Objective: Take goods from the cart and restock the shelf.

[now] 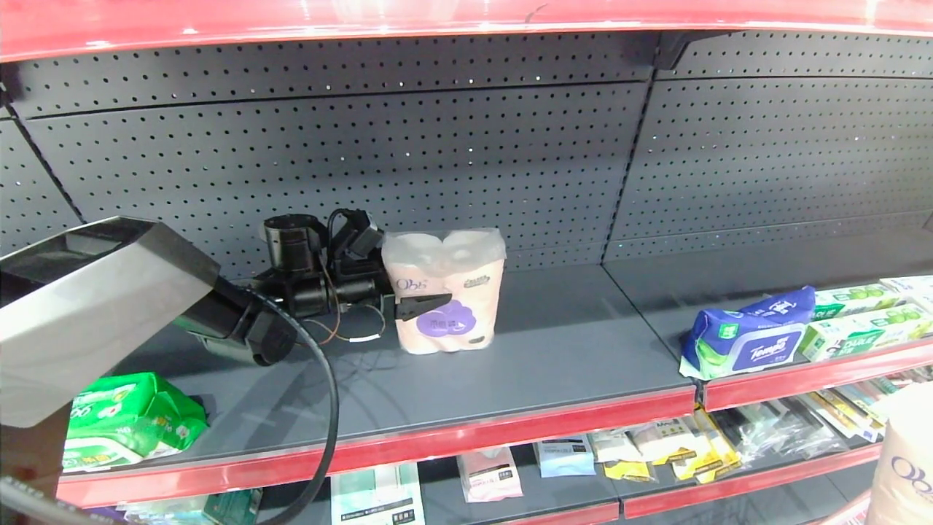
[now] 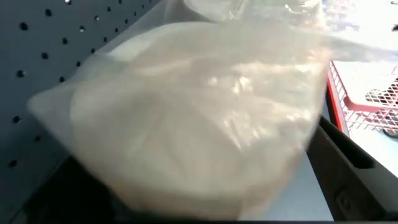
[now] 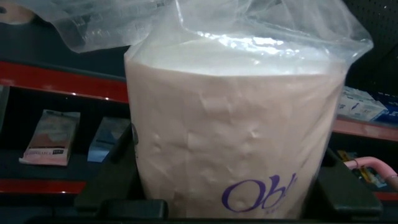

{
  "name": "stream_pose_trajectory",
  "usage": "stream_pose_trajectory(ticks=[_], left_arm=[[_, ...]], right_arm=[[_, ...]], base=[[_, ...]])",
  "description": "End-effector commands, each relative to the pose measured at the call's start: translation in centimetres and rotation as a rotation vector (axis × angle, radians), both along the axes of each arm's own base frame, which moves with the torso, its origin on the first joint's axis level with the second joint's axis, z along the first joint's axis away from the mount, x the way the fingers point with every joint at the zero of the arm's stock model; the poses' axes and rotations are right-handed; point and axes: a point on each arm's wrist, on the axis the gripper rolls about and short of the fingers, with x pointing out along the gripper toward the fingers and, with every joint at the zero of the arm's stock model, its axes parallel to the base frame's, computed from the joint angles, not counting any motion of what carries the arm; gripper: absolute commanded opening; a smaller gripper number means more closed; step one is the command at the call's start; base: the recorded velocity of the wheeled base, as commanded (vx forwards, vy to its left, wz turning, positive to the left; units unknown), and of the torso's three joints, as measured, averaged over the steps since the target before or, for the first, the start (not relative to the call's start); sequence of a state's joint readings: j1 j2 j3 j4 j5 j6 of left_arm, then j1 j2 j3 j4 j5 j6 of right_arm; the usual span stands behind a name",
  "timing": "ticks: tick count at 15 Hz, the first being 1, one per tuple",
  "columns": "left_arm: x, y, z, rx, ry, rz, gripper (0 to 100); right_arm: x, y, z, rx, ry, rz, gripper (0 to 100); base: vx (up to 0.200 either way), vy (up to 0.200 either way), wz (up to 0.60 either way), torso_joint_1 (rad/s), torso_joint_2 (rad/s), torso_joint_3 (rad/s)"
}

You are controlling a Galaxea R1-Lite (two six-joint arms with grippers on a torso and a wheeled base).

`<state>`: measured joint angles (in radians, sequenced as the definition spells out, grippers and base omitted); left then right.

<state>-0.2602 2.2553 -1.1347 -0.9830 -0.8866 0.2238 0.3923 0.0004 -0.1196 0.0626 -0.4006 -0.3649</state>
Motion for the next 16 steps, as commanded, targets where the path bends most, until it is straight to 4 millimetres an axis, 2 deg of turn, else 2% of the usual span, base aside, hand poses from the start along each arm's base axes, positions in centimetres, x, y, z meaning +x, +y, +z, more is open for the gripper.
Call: stream_pose_trajectory(ticks=[1,2,3,9,11,13,16], left_arm=[[0.0,-0.1,-0.1,0.0,0.002,-0.004,100],[0.0,-0.2,-0.1,0.0,0.002,-0.005,100],[0.0,-0.4,-0.1,0.001,0.003,-0.01,0],[-0.5,-0.1,-0.5,0.003,0.028,-0.012,0],[-1.3,0.2,0.1,0.0,0.04,-0.01,0],[-3.3,1.2,0.4,0.002,0.088,0.003,0],[-4.8,2.8,0.5,0.006,0.116,0.017,0]], right_arm=[[0.0,0.0,0.0,-0.001,0.001,0.001,0],[0.0,0.0,0.0,-0.001,0.001,0.001,0],[0.0,0.0,0.0,-0.001,0.001,0.001,0],[0.0,0.0,0.0,0.001,0.001,0.001,0],[0.0,0.0,0.0,0.001,0.001,0.001,0],[0.0,0.0,-0.1,0.001,0.004,0.001,0],[0.1,0.0,-0.2,0.001,0.005,0.001,0]], base=[[0.0,0.0,0.0,0.0,0.0,0.0],[0.0,0.0,0.0,0.0,0.0,0.0],[0.0,0.0,0.0,0.0,0.0,0.0],[0.0,0.0,0.0,0.0,0.0,0.0],[0.0,0.0,0.0,0.0,0.0,0.0],[0.0,0.0,0.0,0.0,0.0,0.0],[0.0,0.0,0.0,0.0,0.0,0.0]])
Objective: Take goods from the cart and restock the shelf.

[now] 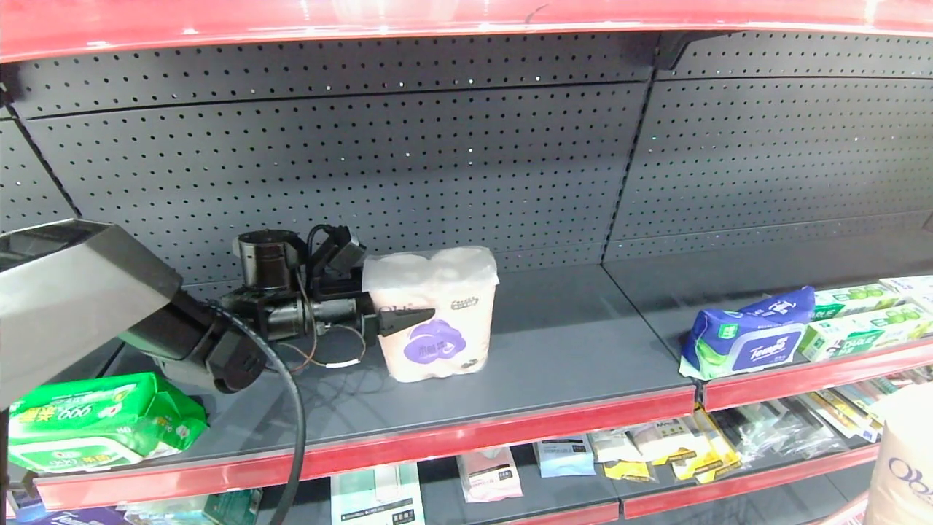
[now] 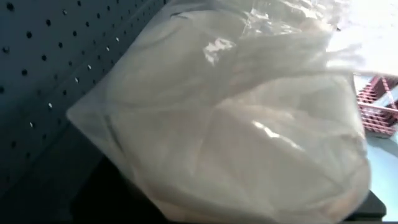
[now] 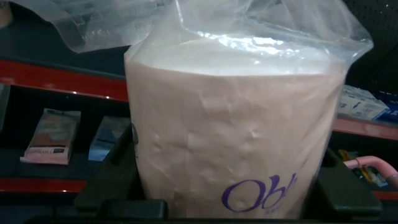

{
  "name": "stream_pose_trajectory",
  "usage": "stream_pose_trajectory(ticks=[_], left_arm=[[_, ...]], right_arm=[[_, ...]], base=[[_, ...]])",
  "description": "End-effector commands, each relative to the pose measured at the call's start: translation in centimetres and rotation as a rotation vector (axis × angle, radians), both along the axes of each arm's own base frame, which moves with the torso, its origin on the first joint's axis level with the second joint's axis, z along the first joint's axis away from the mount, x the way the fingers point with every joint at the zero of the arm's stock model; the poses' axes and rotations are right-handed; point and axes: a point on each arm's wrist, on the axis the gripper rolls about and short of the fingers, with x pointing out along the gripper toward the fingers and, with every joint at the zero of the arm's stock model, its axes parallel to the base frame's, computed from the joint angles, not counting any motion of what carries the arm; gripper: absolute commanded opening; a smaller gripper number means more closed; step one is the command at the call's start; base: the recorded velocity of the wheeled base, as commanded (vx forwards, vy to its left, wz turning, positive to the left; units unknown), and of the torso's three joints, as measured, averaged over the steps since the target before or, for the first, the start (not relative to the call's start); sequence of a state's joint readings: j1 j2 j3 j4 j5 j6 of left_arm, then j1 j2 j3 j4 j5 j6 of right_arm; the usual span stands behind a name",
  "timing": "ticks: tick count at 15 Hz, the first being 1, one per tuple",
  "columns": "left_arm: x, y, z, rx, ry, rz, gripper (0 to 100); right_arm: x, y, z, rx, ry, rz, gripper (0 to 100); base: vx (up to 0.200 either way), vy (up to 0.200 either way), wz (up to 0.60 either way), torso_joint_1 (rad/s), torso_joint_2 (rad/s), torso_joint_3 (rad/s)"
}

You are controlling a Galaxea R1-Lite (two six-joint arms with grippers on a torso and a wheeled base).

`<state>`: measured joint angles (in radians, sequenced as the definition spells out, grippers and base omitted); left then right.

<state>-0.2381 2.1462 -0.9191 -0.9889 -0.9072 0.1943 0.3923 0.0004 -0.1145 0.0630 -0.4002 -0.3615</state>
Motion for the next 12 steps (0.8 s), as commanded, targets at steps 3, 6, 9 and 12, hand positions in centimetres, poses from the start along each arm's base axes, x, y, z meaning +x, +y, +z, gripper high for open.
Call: stream_pose_trajectory(ticks=[3,6,9,12], left_arm=[[-2.3,1.7,0.4,-0.008,-0.006,-0.005,0],[-4.5,2.1,-0.8,-0.014,0.006,0.004,0],[-5.5,2.2,-0.9,-0.031,0.035,0.015,0],[-5.8,2.3,-1.1,-0.03,0.044,0.017,0]], right_arm=[[0.0,0.0,-0.1,0.0,0.002,0.0,0],[0.1,0.0,-0.2,0.0,0.006,0.0,0],[0.1,0.0,-0.3,0.0,0.009,0.002,0],[0.2,0.1,-0.5,-0.002,0.015,0.002,0]], base=[[0.0,0.0,0.0,0.0,0.0,0.0],[0.0,0.0,0.0,0.0,0.0,0.0],[0.0,0.0,0.0,0.0,0.0,0.0],[0.0,0.0,0.0,0.0,0.0,0.0]])
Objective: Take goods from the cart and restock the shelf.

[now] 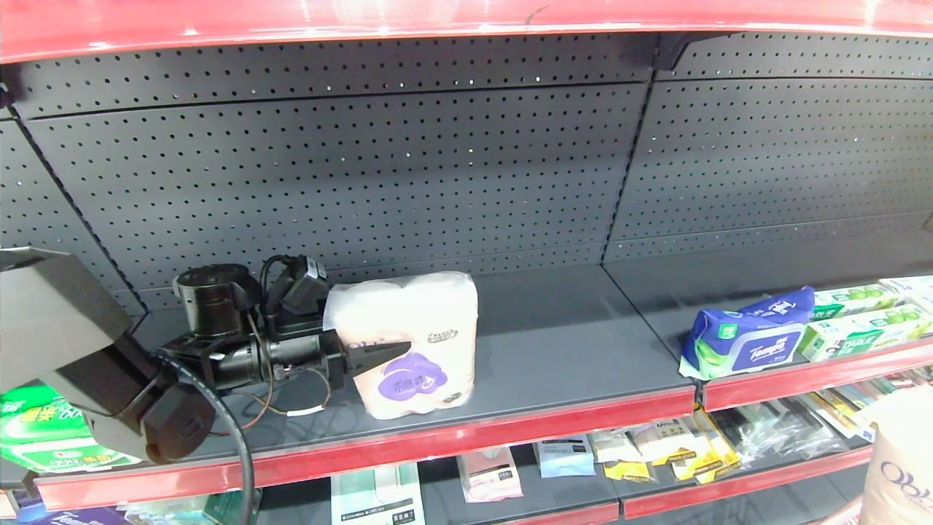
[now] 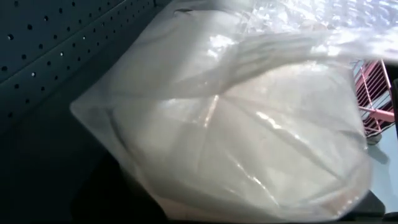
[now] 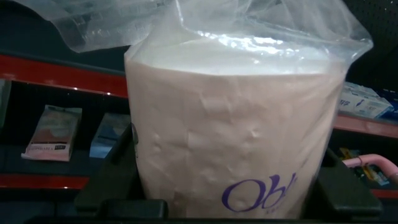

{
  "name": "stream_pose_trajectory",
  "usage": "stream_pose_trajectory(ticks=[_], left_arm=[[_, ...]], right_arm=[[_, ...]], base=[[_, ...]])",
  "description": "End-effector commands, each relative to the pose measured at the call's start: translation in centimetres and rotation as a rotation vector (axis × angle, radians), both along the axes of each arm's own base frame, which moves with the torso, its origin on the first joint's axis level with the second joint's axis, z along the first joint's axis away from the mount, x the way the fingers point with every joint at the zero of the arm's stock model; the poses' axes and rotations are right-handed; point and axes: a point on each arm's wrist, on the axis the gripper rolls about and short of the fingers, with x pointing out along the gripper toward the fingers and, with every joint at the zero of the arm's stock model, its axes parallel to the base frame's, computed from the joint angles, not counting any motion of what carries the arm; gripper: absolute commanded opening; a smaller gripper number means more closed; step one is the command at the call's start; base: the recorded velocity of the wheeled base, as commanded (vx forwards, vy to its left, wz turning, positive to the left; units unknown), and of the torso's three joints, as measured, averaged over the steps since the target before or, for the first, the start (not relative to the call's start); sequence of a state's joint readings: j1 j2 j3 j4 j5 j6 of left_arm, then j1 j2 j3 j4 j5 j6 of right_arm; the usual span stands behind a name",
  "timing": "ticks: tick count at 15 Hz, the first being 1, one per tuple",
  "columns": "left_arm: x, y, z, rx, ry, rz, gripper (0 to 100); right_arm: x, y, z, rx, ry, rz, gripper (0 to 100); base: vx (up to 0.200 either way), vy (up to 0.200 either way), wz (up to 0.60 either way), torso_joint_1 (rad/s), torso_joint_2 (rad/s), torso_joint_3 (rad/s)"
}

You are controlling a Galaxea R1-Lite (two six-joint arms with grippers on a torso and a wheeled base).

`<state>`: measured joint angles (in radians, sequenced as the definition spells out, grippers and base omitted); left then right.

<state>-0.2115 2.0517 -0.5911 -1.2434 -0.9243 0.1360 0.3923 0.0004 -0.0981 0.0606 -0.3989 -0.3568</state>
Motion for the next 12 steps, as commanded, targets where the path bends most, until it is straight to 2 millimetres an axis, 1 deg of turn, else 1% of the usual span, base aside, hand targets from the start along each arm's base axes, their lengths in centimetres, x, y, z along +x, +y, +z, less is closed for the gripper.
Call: stream_pose_trajectory(ticks=[1,3,5,7,12], left_arm=[[-0.4,0.0,-0.3,0.004,0.021,-0.002,0],[-0.9,-0.1,-0.4,0.006,0.033,-0.01,0],[-1.1,-0.4,0.1,-0.015,0.052,-0.015,0],[-1.2,-0.4,0.1,-0.019,0.049,-0.014,0],[-1.5,-0.5,-0.3,-0.009,0.057,-0.013,0]], right_arm=[[0.0,0.0,-0.1,-0.001,0.002,0.0,0],[0.0,0.0,-0.1,-0.001,0.002,0.0,0],[0.0,0.0,-0.1,-0.001,0.002,0.0,0],[0.0,0.0,-0.1,-0.001,0.002,0.0,0],[0.0,0.0,0.1,0.003,-0.008,-0.003,0]], base=[[0.0,0.0,0.0,0.0,0.0,0.0],[0.0,0.0,0.0,0.0,0.0,0.0],[0.0,0.0,0.0,0.0,0.0,0.0],[0.0,0.0,0.0,0.0,0.0,0.0],[0.0,0.0,0.0,0.0,0.0,0.0]])
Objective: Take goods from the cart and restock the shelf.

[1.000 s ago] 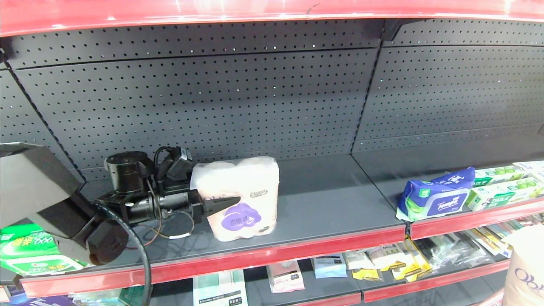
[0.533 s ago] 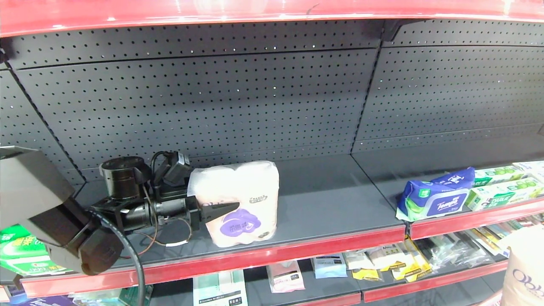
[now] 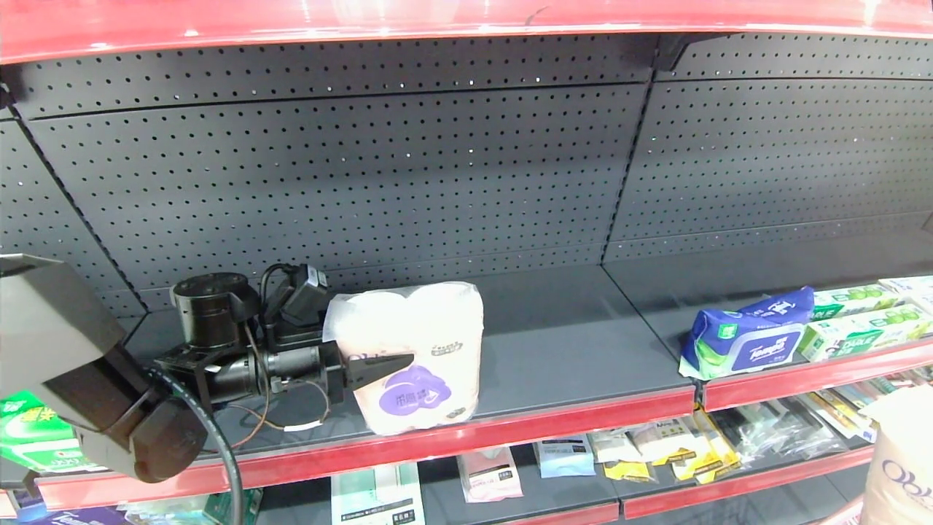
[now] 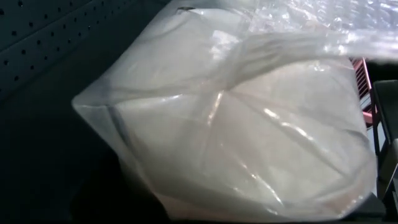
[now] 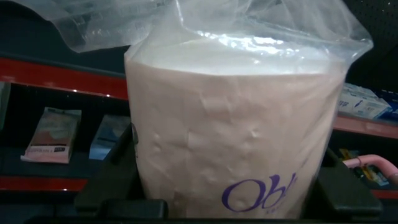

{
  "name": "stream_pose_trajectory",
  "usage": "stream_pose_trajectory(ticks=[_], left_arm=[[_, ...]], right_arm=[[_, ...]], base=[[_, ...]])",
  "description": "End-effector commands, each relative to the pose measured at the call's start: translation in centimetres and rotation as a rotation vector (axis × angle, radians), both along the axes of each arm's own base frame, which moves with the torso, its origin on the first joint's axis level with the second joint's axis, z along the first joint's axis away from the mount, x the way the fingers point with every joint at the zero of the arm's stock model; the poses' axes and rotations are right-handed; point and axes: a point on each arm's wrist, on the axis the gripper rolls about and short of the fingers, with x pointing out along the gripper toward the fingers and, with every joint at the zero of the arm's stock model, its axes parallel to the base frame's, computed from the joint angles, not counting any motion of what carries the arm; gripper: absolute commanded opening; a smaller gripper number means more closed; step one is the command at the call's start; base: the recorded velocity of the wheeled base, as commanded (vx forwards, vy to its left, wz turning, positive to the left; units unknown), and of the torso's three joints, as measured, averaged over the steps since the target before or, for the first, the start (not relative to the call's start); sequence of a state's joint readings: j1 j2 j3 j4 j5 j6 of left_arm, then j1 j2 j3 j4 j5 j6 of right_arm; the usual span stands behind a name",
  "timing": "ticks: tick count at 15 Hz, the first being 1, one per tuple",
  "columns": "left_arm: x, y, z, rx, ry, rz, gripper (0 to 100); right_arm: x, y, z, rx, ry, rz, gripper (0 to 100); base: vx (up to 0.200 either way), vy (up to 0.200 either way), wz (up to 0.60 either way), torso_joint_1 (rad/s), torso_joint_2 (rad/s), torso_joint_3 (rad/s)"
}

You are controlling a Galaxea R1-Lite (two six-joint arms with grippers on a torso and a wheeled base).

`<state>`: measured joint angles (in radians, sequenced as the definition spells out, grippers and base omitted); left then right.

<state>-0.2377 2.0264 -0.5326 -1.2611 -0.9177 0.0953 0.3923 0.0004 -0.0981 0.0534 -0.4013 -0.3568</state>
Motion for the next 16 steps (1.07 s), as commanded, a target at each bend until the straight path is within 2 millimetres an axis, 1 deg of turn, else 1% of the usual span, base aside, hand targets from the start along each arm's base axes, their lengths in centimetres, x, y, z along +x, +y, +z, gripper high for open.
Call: stream_pose_trajectory(ticks=[1,10,11,15,16], left_arm=[[0.0,0.0,-0.2,0.007,0.004,0.013,0],[-0.3,-0.2,-0.5,0.013,0.019,0.016,0],[-0.3,-0.2,-0.4,0.01,0.011,0.016,100],[-0.4,-0.2,0.1,-0.01,-0.012,0.018,100],[-0.4,-0.2,0.5,-0.023,-0.021,0.018,100]], right_arm=[[0.0,0.0,0.0,0.0,-0.002,0.0,0],[-0.1,0.0,0.2,0.002,-0.006,0.0,0],[-0.1,0.0,0.2,0.002,-0.006,0.0,0],[0.0,0.0,0.1,0.001,-0.004,0.0,0],[0.0,0.0,0.1,0.001,-0.004,0.0,0]], base=[[0.0,0.0,0.0,0.0,0.0,0.0],[0.0,0.0,0.0,0.0,0.0,0.0],[0.0,0.0,0.0,0.0,0.0,0.0],[0.0,0.0,0.0,0.0,0.0,0.0],[0.0,0.0,0.0,0.0,0.0,0.0]])
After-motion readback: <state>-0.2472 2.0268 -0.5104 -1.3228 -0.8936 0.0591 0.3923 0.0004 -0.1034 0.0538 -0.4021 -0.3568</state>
